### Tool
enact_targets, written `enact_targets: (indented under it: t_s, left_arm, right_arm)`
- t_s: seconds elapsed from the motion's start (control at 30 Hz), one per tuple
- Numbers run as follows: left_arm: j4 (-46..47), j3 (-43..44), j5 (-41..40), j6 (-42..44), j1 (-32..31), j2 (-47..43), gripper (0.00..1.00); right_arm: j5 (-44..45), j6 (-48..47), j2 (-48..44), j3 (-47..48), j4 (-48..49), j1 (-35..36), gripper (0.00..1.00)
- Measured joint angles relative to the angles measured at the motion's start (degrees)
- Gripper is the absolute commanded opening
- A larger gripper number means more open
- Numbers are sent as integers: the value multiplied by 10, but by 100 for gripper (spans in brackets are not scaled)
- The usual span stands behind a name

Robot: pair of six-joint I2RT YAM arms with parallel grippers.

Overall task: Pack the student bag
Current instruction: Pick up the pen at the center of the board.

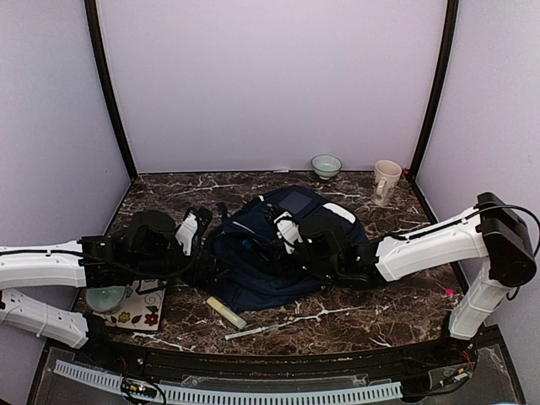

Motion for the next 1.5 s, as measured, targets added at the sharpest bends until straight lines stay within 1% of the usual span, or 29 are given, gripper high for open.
enact_targets:
  t_s: [0.23,0.37,0.6,0.8,1.0,1.27,1.33,1.43,1.5]
  left_arm:
    - [-8,-10,2,37,-78,27,87]
    - [-9,-8,11,57,-124,63,86]
    - [-21,-2,38,77,-165,141,82]
    - [-30,35,59,92,-196,189,77]
    - [-45,60,68,101,-211,220,73]
    - [-82,104,73,114,-215,271,68]
    - [-88,110,68,115,-215,282,65]
    - [-103,125,58,116,-215,306,58]
    - [-110,133,52,116,-215,320,56]
  right_arm:
    - [10,2,0,4,-8,0,0]
    - [12,5,0,4,-11,0,0]
    - [12,13,0,4,-15,0,0]
    - [12,19,0,4,-16,0,0]
    - [11,22,0,2,-16,0,0]
    - [11,24,-9,-9,-15,0,0]
    - [11,24,-10,-12,-15,0,0]
    - [11,24,-10,-14,-14,0,0]
    - [11,26,-10,-15,-13,0,0]
